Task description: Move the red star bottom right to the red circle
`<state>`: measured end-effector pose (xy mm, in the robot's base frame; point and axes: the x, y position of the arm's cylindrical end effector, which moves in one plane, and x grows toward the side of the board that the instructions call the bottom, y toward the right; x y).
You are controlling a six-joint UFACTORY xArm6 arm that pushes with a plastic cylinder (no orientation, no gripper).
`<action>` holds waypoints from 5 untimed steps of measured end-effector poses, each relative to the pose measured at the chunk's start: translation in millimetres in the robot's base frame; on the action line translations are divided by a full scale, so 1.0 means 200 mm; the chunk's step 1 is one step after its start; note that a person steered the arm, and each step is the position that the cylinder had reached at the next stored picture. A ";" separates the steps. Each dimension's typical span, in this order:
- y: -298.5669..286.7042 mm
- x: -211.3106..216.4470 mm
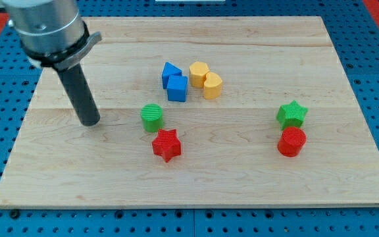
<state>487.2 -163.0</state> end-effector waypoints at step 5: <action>1.16 0.16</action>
<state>519.1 69.8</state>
